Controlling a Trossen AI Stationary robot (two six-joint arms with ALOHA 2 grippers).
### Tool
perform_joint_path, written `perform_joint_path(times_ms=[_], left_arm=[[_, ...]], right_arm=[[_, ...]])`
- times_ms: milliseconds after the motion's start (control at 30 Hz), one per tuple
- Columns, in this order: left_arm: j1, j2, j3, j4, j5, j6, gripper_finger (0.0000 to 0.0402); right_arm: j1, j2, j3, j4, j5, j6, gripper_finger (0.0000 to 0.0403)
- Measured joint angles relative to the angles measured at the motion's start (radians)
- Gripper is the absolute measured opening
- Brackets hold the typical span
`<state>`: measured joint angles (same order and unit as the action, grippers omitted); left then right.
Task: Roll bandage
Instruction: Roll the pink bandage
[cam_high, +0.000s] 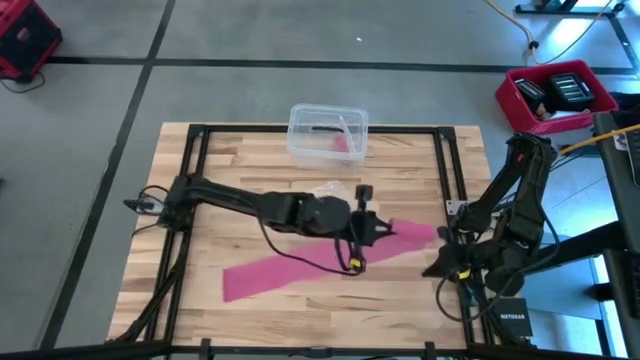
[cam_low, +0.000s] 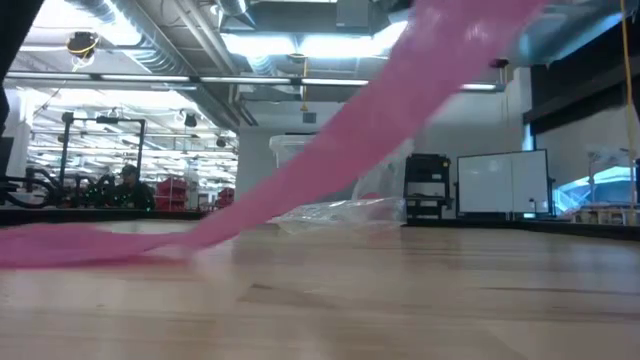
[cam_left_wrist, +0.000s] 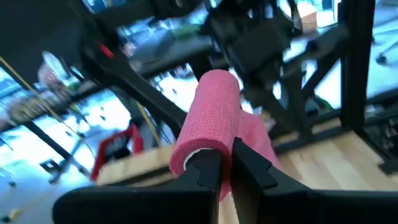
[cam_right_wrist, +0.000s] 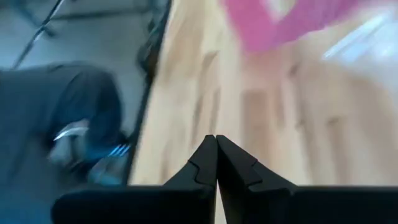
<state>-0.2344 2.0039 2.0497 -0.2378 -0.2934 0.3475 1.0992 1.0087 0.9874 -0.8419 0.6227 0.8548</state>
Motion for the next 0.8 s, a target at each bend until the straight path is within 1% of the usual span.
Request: perform_joint_path(times_ms=[100, 233, 300, 333, 400, 433, 533, 600, 667, 733, 800], left_arm=[[0.000, -0.036, 0.000, 0.004, -0.041, 0.043, 0.0013], [0.001, -0.080, 0.000, 0.005, -0.064, 0.084, 0.0013], [0.001, -0.097, 0.000, 0.009, -0.065, 0.108, 0.0013], [0.002, -0.104, 0.000, 0.011, -0.067, 0.121, 0.0013], [0.002, -0.112, 0.000, 0.019, -0.072, 0.135, 0.0013], [0.002, -0.118, 0.000, 0.015, -0.075, 0.140, 0.0013], [-0.001, -0.123, 0.000, 0.014, -0.095, 0.150, 0.0013], [-0.008, -0.129, 0.000, 0.013, -0.105, 0.150, 0.0013], [-0.013, -0.130, 0.000, 0.016, -0.106, 0.154, 0.0013], [-0.020, -0.130, 0.000, 0.026, -0.115, 0.152, 0.0013], [-0.022, -0.130, -0.001, 0.054, -0.129, 0.156, 0.0013]], right_arm=[[-0.001, 0.012, 0.000, 0.003, 0.160, -0.060, 0.0010], [-0.037, 0.036, 0.000, 0.006, 0.445, -0.108, 0.0012], [-0.059, 0.037, 0.000, 0.003, 0.532, -0.159, 0.0023], [-0.076, 0.035, 0.000, 0.008, 0.551, -0.197, 0.0033], [-0.117, 0.029, 0.000, 0.013, 0.550, -0.257, 0.0061], [-0.138, 0.022, 0.000, 0.014, 0.533, -0.271, 0.0077], [-0.189, -0.022, 0.000, 0.013, 0.434, -0.332, 0.0131], [-0.214, -0.055, 0.000, 0.025, 0.359, -0.342, 0.0162], [-0.226, -0.084, 0.000, 0.033, 0.318, -0.345, 0.0187], [-0.227, -0.098, -0.017, 0.051, 0.338, -0.352, 0.0204], [-0.211, -0.107, -0.064, 0.118, 0.394, -0.367, 0.0214]])
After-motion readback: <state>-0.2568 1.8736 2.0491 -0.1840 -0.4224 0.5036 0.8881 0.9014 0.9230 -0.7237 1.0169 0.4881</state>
